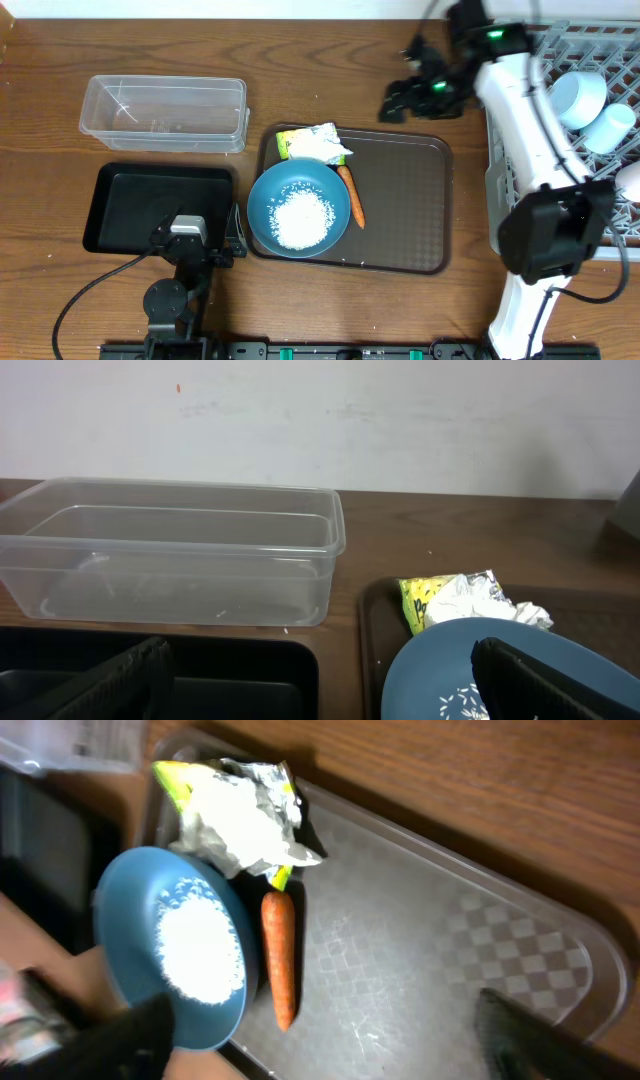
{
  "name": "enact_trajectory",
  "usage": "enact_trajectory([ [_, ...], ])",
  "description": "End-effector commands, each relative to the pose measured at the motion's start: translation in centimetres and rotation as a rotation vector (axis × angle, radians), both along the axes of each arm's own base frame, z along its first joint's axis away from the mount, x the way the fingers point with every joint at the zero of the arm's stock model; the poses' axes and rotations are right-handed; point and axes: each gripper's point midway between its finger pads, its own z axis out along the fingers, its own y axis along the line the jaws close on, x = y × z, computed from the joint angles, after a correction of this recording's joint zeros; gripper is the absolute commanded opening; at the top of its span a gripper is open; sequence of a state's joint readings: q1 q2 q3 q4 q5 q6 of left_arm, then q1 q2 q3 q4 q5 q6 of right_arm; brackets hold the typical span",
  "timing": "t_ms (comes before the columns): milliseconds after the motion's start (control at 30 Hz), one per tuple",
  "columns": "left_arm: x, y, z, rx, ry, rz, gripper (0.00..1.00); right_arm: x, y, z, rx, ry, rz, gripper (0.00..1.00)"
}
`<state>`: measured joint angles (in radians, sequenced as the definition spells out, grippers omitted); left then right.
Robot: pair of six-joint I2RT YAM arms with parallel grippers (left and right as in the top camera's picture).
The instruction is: Sort waste into correct bins and load items into the dishwasher rack
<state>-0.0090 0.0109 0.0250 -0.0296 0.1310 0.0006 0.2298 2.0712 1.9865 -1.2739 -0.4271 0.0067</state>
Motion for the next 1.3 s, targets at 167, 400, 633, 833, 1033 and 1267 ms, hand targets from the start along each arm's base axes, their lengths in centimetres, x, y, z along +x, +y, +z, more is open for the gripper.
enact_trajectory([
  [167, -0.1, -0.3, -1.5, 0.001, 0.041, -0.017, 0.98, -1.3, 2.6, -1.4, -0.279, -0.044, -0.087, 0.99],
  [400, -0.1, -0.3, -1.5, 0.001, 0.041, -0.017, 0.98, -2.7, 4.7, -1.6, -0.284, -0.041, -0.030, 0.99],
  [633, -0.1, -0.3, -1.5, 0.001, 0.041, -0.017, 0.98, -2.8, 4.9, -2.6, -0.285, -0.037, -0.029, 0.99],
  [833, -0.1, -0.3, -1.5, 0.001, 0.041, -0.017, 0.98, -3.2, 4.9, -4.7, -0.289, -0.013, -0.030, 0.99],
  [1033, -0.1, -0.3, -1.5, 0.001, 0.041, -0.017, 0.98, -3.8, 5.0, -4.9, -0.273, 0.015, -0.024, 0.99],
  [1267, -0.1, -0.3, -1.5, 0.001, 0.041, -0.017, 0.98, -0.8, 2.9, -0.6, -0.212, -0.084, -0.110, 0.99],
])
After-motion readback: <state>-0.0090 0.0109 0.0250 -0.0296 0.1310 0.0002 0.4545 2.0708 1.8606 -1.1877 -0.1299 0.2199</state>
